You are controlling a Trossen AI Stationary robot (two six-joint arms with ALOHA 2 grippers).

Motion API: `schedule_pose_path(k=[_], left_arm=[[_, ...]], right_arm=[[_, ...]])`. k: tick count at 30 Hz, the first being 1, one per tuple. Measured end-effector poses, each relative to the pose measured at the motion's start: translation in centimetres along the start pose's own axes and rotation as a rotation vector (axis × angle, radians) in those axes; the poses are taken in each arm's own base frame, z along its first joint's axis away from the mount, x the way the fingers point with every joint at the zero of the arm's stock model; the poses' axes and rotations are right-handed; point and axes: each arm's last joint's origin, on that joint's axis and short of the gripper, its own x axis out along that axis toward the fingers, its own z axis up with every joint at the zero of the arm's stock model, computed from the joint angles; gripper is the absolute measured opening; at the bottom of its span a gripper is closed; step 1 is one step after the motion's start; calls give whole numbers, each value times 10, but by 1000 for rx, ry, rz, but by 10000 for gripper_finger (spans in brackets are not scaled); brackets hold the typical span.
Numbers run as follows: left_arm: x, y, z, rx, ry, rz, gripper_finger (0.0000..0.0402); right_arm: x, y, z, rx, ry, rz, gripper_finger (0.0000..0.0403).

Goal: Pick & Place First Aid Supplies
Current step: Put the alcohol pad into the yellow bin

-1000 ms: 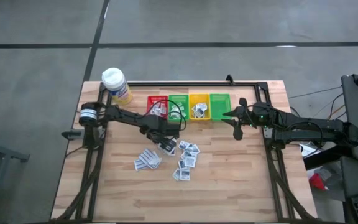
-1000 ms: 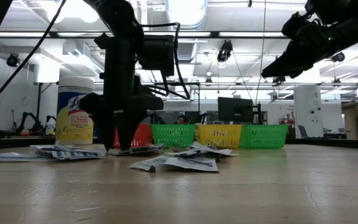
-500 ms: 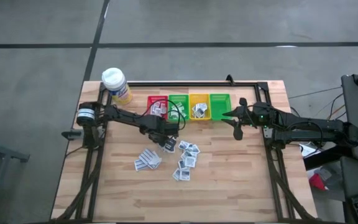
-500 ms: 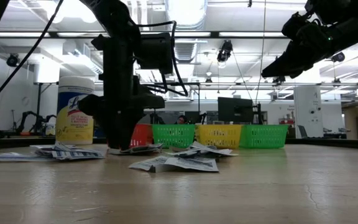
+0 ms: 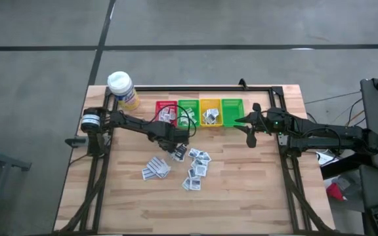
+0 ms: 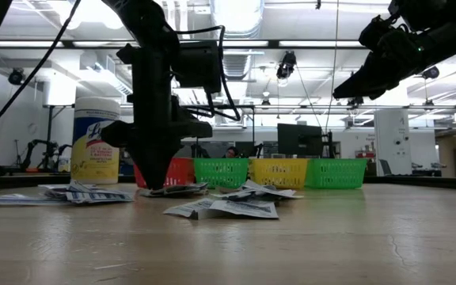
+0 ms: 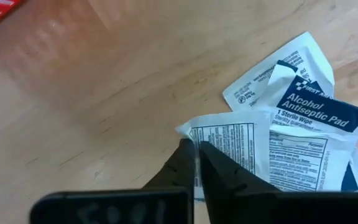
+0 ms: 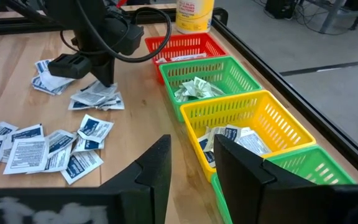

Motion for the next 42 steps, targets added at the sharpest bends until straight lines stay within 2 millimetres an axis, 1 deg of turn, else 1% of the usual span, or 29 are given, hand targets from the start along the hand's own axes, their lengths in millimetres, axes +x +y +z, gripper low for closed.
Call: schedule_pose_path(k=[3, 9, 15, 20, 25, 31, 34, 37, 42], left_arm=[[0, 0, 0, -4, -1, 0, 2], [0, 0, 0, 2, -1, 3, 1], [-13, 3, 1, 22, -28, 6, 0], [-25, 5, 1, 19, -53, -7, 0], [-26, 6, 1, 19, -55, -5, 0], [-29, 4, 2, 19, -64, -18, 0], [-36, 3, 5, 30, -81, -37, 0], [-48, 1, 10, 54, -112, -74, 0], [-67, -5, 22, 112, -230, -203, 0]], right_arm=[[0, 0, 0, 0, 0, 0, 124], [0, 0, 0, 0, 0, 0, 123], [0, 0, 0, 0, 0, 0, 118], [0, 0, 0, 0, 0, 0, 123], [0, 0, 0, 4, 0, 0, 128], [0, 0, 0, 6, 0, 0, 123], [0, 0, 0, 8, 0, 0, 121], [0, 0, 0, 8, 0, 0, 122], [0, 0, 0, 8, 0, 0, 128]])
